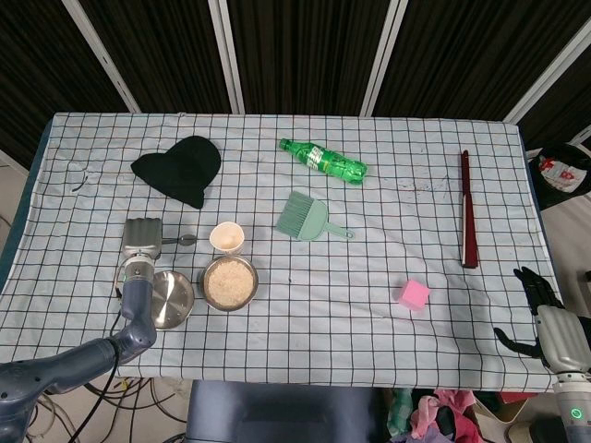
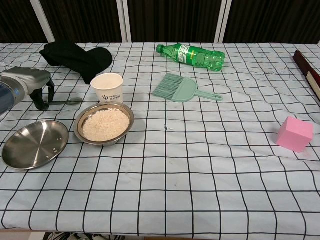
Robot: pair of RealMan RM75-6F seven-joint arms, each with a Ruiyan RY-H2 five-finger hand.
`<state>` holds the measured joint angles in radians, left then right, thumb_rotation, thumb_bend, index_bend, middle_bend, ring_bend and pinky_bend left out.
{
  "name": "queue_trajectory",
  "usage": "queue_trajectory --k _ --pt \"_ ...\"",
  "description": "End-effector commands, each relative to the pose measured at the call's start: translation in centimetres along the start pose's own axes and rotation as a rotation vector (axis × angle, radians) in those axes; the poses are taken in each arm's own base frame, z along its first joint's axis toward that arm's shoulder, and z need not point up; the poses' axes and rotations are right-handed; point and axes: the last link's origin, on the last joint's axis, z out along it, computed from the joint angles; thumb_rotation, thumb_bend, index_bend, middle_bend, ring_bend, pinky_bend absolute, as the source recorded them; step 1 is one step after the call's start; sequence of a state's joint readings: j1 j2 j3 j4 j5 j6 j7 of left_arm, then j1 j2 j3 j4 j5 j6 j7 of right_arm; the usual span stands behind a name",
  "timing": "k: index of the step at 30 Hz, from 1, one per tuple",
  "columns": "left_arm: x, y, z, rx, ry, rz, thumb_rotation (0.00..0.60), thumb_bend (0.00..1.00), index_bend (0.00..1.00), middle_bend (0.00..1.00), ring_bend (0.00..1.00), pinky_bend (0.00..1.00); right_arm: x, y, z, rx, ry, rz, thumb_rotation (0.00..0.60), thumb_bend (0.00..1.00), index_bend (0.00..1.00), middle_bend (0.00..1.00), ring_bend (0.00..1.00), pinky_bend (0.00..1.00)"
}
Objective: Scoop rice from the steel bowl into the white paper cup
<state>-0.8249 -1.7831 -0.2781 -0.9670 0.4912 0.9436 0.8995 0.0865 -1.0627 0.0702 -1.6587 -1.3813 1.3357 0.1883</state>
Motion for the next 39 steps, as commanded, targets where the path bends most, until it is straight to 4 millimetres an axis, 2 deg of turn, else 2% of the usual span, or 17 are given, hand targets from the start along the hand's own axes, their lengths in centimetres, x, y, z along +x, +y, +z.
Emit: queue_trajectory --k 1,39 --pt "0.08 -0.01 0.0 0.0 0.002 0.0 0.6 0.39 0.51 1.0 1.0 1.0 -0.01 0.0 -0.01 0.001 -0.001 0.0 0.6 0.2 0.0 0.0 0.0 0.21" --pt "-0.21 0.19 -0.02 -0.002 -0.001 0.004 0.6 0.39 0.51 1.0 1.0 1.0 0.03 0.04 -0.04 -0.002 0.0 0.001 0.6 0.21 0.0 0.0 0.0 0.21"
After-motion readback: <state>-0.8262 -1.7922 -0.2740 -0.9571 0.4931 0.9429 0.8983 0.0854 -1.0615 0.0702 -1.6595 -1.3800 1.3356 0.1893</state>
